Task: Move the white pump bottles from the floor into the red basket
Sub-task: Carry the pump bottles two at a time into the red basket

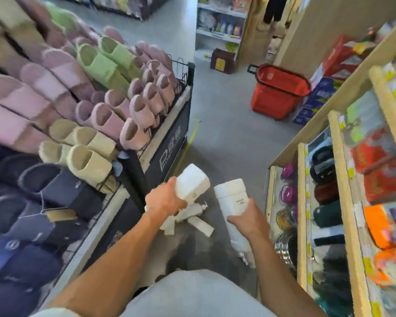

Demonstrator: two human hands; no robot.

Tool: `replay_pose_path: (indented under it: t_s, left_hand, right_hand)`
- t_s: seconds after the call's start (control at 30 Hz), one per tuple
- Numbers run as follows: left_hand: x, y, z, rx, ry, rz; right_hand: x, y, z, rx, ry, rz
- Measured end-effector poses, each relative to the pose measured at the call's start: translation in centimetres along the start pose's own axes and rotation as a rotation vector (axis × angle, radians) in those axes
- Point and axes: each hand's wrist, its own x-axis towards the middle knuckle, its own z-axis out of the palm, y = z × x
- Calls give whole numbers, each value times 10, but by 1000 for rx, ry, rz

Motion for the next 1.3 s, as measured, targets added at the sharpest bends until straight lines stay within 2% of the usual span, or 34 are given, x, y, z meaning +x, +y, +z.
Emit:
replay_pose_path:
  t_s: [0.3, 0.53, 0.7, 0.87, 1.03, 1.3]
  left_hand:
    - [-68, -66, -29, -125, 218, -424]
    - [-178, -130, -37, -125, 366, -769]
    - [-280, -170, -31, -173, 461, -1022]
    - [-393, -198, -2, -206, 542, -1208]
    - [-507, -207, 29, -251, 528, -1404]
    - [-648, -203, 85, -322, 605, -1642]
  right_hand:
    - [25, -86, -2, -274, -179, -422]
    - [-20, -179, 29, -524, -287, -861]
    - [-97, -230, 65, -675, -325, -1171]
    - [-200, -248, 114, -783, -357, -1445]
    - [-311, -237, 155, -844, -459, -1668]
    - [-465, -191, 207, -893, -546, -1986]
